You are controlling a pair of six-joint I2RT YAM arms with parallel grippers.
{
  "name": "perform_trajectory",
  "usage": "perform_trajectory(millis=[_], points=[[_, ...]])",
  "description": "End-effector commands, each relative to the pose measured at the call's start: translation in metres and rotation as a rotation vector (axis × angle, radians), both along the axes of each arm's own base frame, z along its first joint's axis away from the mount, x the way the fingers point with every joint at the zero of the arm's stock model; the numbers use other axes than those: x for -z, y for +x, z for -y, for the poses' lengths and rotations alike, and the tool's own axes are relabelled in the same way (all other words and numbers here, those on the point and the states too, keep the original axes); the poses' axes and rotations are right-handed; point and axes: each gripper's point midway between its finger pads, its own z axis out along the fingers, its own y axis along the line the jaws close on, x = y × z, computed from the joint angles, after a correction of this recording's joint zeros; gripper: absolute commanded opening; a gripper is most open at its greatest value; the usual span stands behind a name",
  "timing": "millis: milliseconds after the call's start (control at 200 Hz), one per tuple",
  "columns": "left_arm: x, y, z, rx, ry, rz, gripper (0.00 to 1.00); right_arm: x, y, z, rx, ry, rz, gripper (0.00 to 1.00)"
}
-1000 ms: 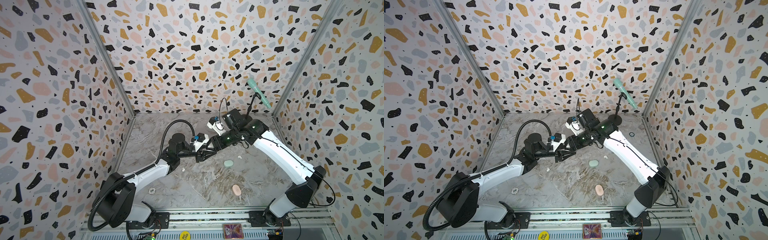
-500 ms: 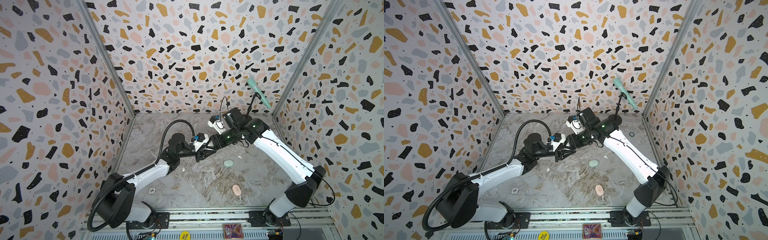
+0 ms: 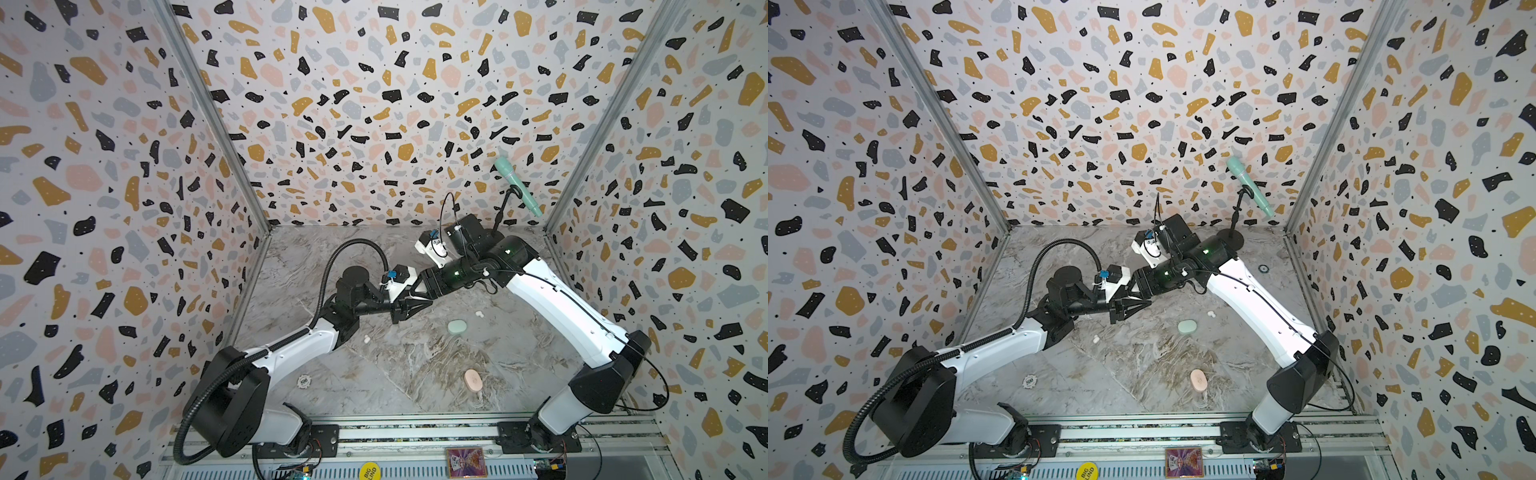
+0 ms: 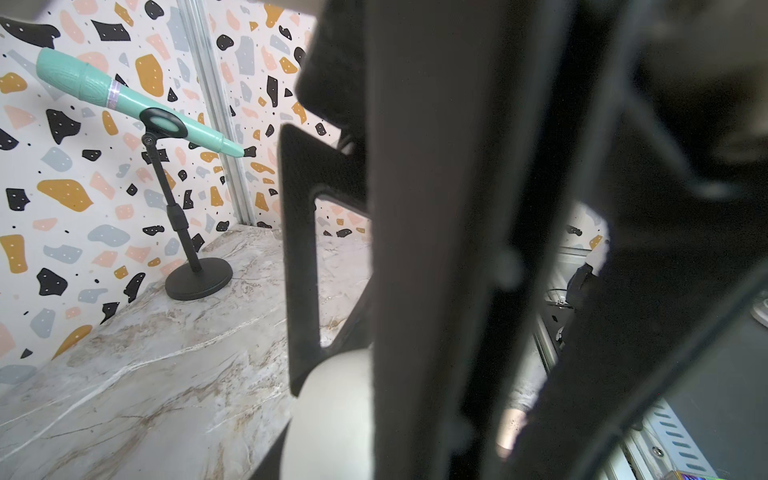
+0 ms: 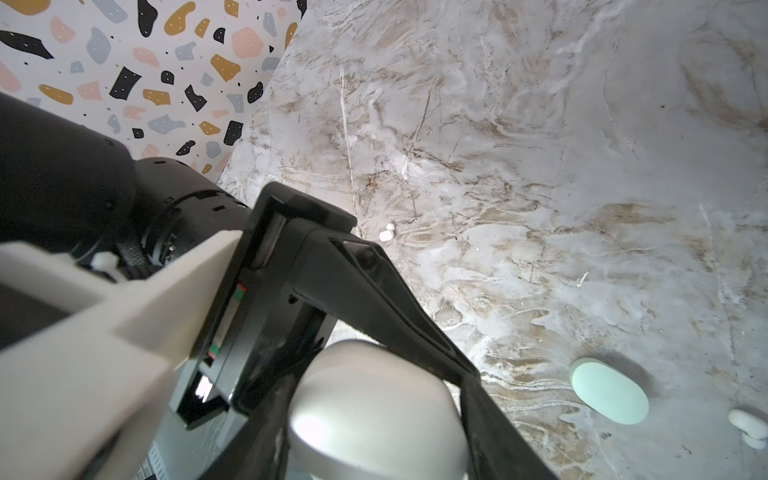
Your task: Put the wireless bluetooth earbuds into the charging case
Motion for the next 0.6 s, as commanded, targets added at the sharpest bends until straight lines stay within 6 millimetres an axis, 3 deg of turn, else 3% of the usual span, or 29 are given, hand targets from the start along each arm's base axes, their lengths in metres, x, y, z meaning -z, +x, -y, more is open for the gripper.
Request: perform_trajectory(millis=[0, 596], points=[[-0.0337, -0.0072, -0.0013, 0.013, -0.076, 0.101, 0.46, -0.0091, -0.0077, -0.0041, -0.036, 0.019, -0.012, 0.54], [-0.0359, -0.0075, -0.0067, -0.026, -0.075, 0.145, 0.46, -0.0057, -0.0109, -0.0056, -0.039, 0.003, -0.068, 0.54]])
